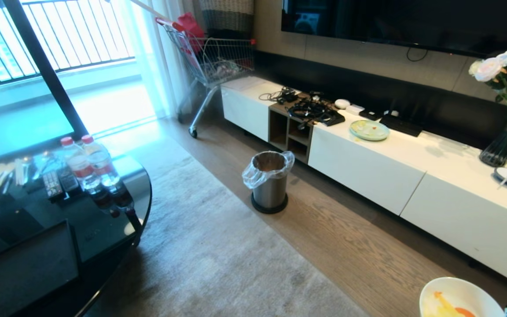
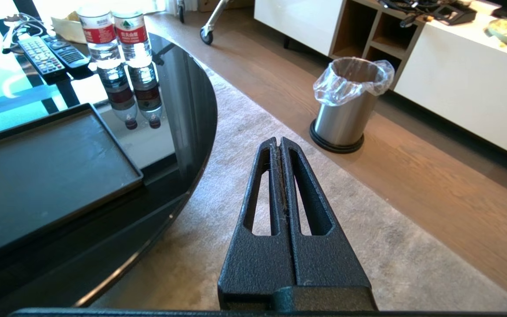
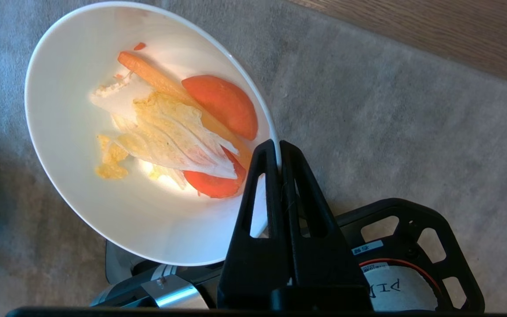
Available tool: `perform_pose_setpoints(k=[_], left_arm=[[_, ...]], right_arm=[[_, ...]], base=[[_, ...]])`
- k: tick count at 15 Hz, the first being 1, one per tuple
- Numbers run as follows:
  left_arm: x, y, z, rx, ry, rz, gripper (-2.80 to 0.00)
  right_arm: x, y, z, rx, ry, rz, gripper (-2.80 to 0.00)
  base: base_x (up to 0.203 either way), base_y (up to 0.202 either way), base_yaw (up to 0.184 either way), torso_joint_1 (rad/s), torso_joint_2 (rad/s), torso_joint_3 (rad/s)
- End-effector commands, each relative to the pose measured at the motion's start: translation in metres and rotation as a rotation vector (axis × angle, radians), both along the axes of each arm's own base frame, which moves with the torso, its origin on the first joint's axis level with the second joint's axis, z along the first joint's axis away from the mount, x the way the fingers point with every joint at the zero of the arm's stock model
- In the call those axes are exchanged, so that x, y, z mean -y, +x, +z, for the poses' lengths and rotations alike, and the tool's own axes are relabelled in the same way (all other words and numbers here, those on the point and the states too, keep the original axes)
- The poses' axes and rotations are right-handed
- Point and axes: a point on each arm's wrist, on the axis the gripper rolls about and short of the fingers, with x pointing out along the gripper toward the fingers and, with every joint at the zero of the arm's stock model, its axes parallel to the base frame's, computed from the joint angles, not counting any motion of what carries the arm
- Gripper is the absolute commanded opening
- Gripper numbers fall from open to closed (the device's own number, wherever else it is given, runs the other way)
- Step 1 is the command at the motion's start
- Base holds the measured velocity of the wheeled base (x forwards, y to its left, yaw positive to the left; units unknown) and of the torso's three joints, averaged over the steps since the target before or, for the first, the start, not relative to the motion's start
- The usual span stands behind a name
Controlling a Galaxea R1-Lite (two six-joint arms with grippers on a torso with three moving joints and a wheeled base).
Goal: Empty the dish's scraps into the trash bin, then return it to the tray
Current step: Move the bowl over the trash can
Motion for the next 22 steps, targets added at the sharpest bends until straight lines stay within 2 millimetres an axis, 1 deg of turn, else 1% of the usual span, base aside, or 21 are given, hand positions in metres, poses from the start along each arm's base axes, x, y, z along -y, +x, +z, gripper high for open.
perform_pose_setpoints(k=[1, 22], left_arm=[[0.0000, 0.0000, 0.0000, 0.001, -0.001, 0.000, -2.80], [0.0000, 0.0000, 0.0000, 0.001, 0.001, 0.000, -2.80]], right_arm=[[-0.0001, 0.0001, -0.0005, -0.004, 0.000, -0.005, -2.80], [-0.0001, 0.0002, -0.0007, -0.007, -0.002, -0.003, -2.80]], base=[[0.171, 0.000, 0.000, 0.003, 0.00, 0.002], [0.185, 0.000, 0.001, 0.002, 0.00, 0.001]])
